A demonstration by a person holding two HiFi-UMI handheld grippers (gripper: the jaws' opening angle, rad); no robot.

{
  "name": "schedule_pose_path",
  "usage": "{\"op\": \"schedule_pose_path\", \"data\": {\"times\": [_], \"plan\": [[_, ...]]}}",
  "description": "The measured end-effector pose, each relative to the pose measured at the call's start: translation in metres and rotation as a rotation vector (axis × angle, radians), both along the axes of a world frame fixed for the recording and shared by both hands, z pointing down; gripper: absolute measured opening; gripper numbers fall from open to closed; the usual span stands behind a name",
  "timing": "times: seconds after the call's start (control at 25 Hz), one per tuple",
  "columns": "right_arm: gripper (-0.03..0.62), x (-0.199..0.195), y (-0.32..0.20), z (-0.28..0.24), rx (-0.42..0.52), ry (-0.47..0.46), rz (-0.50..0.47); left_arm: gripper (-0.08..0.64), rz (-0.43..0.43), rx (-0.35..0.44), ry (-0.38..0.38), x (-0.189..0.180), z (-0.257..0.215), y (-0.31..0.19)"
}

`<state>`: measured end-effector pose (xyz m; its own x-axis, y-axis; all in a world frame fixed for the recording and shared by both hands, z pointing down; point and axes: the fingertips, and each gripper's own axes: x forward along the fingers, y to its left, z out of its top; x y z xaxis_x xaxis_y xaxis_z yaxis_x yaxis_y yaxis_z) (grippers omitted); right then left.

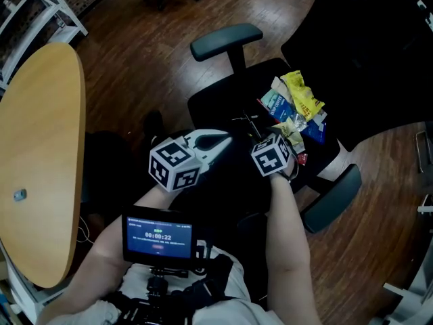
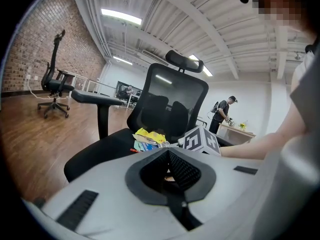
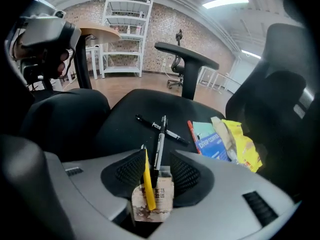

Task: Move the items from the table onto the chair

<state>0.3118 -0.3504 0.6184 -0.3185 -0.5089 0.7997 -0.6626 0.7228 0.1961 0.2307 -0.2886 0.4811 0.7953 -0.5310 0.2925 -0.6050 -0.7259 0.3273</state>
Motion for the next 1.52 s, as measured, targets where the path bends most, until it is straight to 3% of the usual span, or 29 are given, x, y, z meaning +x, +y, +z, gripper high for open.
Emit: {"op": "schedule_pose_path", "data": {"times": [0.36, 0.44, 0.56, 0.76, 0.88, 1.04, 1.28, 1.52], "plan": [[0.15, 0.002, -0.02, -0.038, 0.163, -0.071, -0.013, 0.008, -0.056, 0.052, 0.021, -0.011, -0.021, -0.006], [0.031, -0.005, -0.019, -0.053, 0.198, -0.139, -0.006, 0.008, -0.074, 0.074, 0.035, -0.02, -0.032, -0.004], [0.005, -0.027, -0.01, -0.079, 0.226, -0.258, -0.039, 0.008, -0.098, 0.093, 0.025, -0.038, -0.056, 0.001], [0.006, -0.096, 0.01, -0.147, 0.261, -0.497, -0.202, 0.008, -0.172, 0.133, -0.004, -0.086, -0.104, 0.014], [0.006, -0.136, 0.017, -0.216, 0.303, -0.681, -0.299, 0.008, -0.199, 0.174, -0.008, -0.106, -0.138, 0.019], [0.006, -0.194, 0.04, -0.309, 0.353, -0.855, -0.456, 0.008, -0.284, 0.212, -0.002, -0.14, -0.181, 0.036], [0.006, -0.263, 0.096, -0.398, 0.391, -1.009, -0.685, 0.008, -0.419, 0.319, -0.07, -0.19, -0.234, 0.07], [0.006, -0.325, 0.135, -0.398, 0.299, -1.044, -0.817, 0.008, -0.585, 0.344, -0.099, -0.256, -0.241, 0.103]]}}
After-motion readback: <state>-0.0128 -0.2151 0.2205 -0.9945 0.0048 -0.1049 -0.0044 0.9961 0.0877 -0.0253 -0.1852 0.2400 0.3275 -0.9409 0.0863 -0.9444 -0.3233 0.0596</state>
